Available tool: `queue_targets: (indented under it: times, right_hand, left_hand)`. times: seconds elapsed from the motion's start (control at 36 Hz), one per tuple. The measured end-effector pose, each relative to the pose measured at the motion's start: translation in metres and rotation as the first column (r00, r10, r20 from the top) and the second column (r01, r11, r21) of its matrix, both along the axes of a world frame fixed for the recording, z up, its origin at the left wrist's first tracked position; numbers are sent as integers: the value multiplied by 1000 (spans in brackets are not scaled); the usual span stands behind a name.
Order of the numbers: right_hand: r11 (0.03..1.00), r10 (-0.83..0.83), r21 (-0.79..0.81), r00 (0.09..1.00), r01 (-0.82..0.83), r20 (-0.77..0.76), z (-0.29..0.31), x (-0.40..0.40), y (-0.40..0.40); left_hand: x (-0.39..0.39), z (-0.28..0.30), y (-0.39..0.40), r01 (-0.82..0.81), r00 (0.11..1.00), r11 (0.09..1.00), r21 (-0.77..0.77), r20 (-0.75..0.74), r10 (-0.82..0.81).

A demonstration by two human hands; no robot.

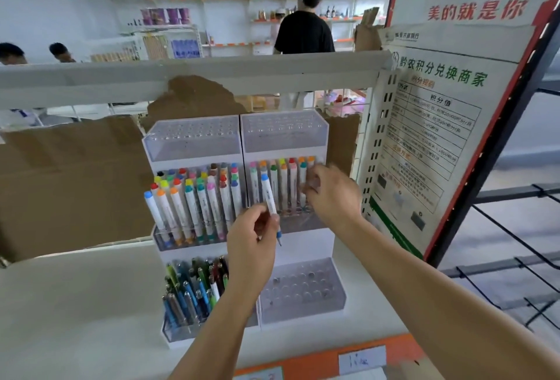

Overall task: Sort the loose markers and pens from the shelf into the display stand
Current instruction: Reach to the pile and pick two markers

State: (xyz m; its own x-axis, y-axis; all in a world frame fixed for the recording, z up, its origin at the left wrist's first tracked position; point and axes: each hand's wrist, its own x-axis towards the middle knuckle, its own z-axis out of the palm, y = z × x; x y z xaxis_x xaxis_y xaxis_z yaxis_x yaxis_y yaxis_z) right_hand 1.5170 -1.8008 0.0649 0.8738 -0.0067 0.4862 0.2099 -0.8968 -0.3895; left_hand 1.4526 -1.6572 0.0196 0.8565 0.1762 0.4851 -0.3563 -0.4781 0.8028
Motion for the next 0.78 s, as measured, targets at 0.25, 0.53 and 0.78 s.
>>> queue_targets:
  times: [0.25, 0.53, 0.78]
  right_hand:
    - [821, 430, 366, 896, -438, 108, 11, -37, 19]
    - [877, 61, 435, 945, -205, 322, 41, -11, -24]
    - [938, 200, 239, 956, -249, 214, 19, 7, -17]
  left_hand:
    - [8, 11, -12, 43, 999, 998, 39, 31, -44]
    - [5, 5, -6, 43, 999, 999, -7, -9, -43]
    - [4, 8, -2, 26, 999, 999, 36, 39, -28]
